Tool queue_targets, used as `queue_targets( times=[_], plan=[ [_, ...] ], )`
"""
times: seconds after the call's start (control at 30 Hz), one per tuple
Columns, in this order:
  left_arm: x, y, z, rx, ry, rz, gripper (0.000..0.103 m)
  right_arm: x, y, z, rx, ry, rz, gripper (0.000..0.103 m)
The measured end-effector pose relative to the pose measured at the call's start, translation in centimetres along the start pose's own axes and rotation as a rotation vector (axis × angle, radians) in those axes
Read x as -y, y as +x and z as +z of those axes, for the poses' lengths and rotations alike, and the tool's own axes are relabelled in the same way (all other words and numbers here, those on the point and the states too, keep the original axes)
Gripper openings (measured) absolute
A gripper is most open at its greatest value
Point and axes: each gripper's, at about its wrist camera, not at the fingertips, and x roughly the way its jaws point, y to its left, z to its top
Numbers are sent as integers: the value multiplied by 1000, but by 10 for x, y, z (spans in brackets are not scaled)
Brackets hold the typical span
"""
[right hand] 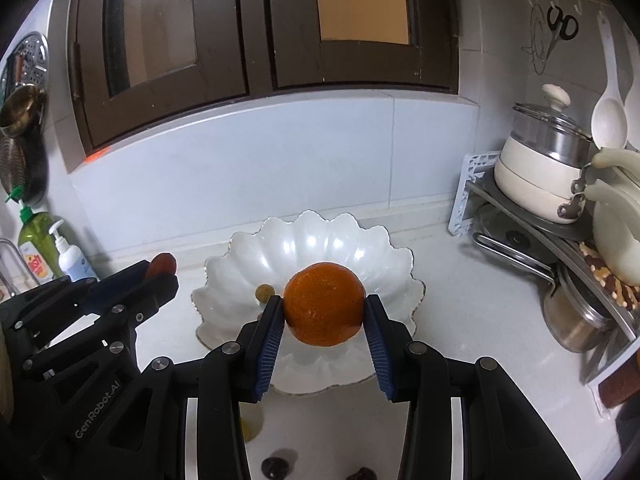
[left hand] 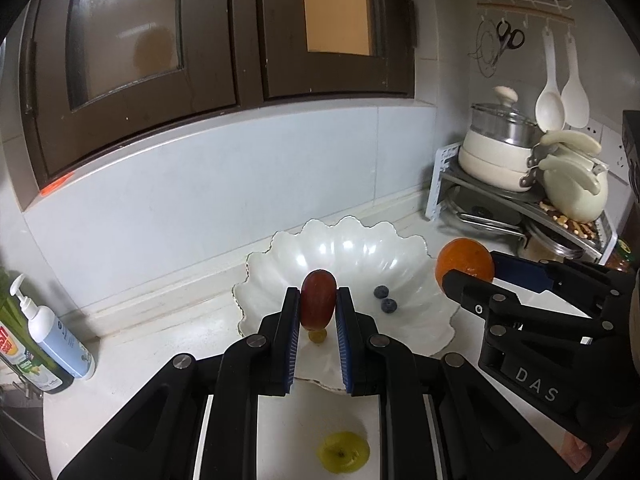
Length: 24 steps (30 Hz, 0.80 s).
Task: Organize fruits
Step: 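Lift the date and orange and carry them over the white bowl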
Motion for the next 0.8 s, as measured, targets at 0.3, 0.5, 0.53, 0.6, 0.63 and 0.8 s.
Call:
queue_targets(
  times=[0.3, 0.5, 0.53, 0.6, 0.63, 0.8],
  plan=[
    [0, 37, 4, -68, 8, -6, 19, 6, 33, 6, -65, -5, -3, 42],
    [-2, 62, 1, -126, 1, -1, 19, 10, 59, 4, -120, -7, -13, 42],
    [-2, 66, -1, -135, -1, 0, 19, 11, 63, 3, -127, -6, -14, 42],
    [-2, 70, -3, -145, 4, 4, 19, 12, 70, 2, -144, -6, -16, 42],
    [-2, 73, -4, -153, 6, 5, 19, 12, 73, 0, -153, -3, -14, 42],
    [-4, 87, -7, -187, 1, -4, 19, 15, 91, -5, -213, 10, 3, 42]
  ],
)
